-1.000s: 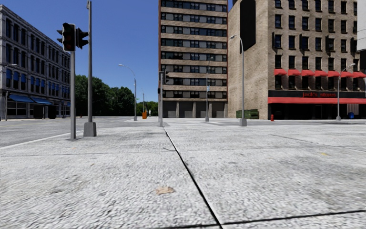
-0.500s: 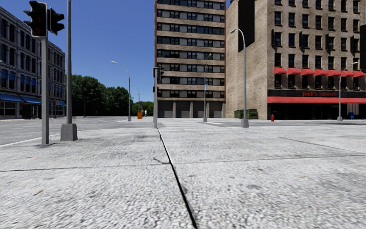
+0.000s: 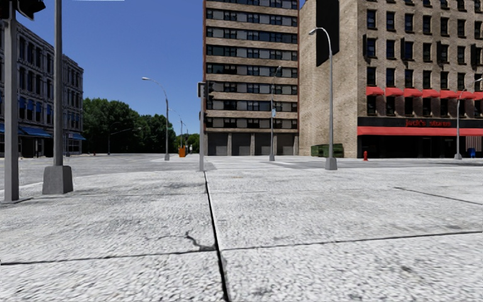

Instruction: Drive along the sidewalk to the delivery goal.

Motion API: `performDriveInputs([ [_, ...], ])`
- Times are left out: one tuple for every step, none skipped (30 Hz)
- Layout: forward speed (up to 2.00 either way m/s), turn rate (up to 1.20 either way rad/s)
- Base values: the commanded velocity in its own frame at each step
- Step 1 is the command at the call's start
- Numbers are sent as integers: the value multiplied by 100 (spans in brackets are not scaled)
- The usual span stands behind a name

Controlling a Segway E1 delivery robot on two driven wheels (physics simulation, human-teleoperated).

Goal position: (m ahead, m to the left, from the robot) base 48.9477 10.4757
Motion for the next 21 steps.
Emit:
performDriveInputs([
  [200,0],
  [200,0],
  [200,0],
  [200,0],
  [200,0],
  [200,0],
  [200,0],
  [200,0],
  [200,0],
  [200,0],
  [200,0],
  [200,0],
  [200,0],
  [200,0],
  [200,0],
  [200,0],
  [200,0],
  [200,0],
  [200,0],
  [200,0],
  [200,0],
])
